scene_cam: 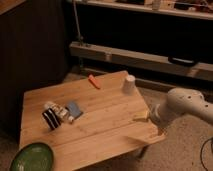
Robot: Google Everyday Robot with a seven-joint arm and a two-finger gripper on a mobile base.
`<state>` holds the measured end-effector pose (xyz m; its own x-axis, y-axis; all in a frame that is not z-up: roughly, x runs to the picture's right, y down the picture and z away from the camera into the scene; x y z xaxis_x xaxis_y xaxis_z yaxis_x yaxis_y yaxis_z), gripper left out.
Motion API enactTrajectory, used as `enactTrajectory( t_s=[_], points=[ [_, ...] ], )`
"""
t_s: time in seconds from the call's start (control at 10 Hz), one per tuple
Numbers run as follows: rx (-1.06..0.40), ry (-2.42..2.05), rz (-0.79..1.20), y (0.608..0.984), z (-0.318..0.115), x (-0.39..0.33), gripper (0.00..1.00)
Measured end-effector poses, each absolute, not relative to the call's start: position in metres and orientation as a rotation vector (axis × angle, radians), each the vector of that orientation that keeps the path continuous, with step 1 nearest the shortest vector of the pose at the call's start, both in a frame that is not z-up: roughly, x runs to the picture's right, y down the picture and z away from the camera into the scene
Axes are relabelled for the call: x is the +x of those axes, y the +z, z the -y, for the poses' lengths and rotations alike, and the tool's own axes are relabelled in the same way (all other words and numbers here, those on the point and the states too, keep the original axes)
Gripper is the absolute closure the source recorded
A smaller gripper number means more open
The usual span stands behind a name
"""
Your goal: Place the ceramic cup over the eraser
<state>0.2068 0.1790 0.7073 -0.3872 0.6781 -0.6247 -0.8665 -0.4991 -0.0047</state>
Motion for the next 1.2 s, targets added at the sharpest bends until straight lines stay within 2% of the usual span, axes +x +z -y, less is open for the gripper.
enactTrajectory(
  t_s=[0.9, 1.2],
  points=[
    [-0.694, 1.996, -0.399, 0.708, -0.178, 0.207, 0.2],
    [-0.608, 1.935, -0.303, 0.716, -0.14, 0.207, 0.2]
  ],
)
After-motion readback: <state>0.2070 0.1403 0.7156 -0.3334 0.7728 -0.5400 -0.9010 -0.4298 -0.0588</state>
